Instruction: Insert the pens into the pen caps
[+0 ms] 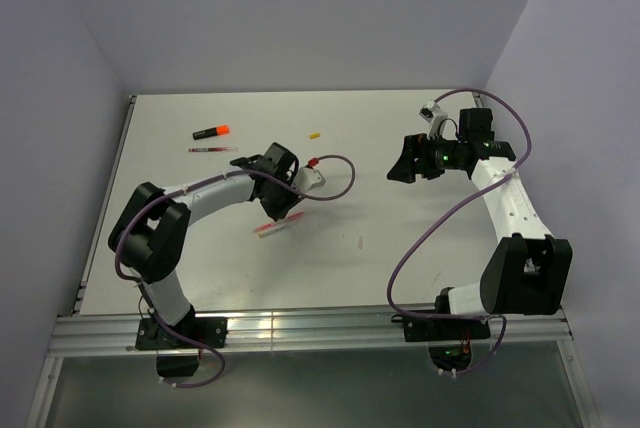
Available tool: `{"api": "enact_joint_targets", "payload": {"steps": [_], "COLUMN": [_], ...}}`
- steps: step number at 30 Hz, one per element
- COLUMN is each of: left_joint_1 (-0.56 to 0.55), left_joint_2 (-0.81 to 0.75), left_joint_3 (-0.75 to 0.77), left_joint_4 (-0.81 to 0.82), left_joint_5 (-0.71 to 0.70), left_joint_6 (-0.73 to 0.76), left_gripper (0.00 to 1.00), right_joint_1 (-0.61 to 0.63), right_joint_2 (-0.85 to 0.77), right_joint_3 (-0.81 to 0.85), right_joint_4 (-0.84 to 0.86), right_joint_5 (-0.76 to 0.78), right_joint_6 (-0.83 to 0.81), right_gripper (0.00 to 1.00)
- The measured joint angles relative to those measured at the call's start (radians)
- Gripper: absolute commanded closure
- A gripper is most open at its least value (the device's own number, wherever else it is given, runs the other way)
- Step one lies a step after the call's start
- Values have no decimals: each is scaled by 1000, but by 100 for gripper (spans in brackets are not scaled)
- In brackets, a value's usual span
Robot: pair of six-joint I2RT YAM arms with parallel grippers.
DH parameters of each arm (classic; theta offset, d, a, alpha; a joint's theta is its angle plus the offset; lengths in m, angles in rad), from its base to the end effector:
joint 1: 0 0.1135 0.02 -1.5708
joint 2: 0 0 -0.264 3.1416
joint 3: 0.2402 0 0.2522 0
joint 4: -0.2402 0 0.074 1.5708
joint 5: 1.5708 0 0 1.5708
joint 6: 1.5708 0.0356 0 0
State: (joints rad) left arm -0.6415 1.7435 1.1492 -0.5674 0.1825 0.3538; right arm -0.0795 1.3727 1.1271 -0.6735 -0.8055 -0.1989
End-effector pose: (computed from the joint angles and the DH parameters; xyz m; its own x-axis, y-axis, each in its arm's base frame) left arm 0.2728 -0.2118 0.1861 -0.4656 0.7730 -0.4308 0.8610 0.5083 -0.0184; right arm 0.2812 0.0033 0.2925 -0.7016 -0.0814 -0.7079 -0.5301 0.7235 0.4422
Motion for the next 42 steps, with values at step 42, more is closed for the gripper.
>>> {"api": "enact_joint_targets", "payload": {"steps": [42], "left_joint_1": [-144], "left_joint_2": [106], "left_joint_3": [38], "left_joint_4": [-3], "left_joint_5": [-110], "left_joint_6": [36], "left_gripper": [100], "right_joint_1": [0], "right_joint_2": [0], "right_joint_3": [-2], "right_joint_4": [0], "right_joint_5": [1], "right_joint_6": [0], "right_gripper": [7]}}
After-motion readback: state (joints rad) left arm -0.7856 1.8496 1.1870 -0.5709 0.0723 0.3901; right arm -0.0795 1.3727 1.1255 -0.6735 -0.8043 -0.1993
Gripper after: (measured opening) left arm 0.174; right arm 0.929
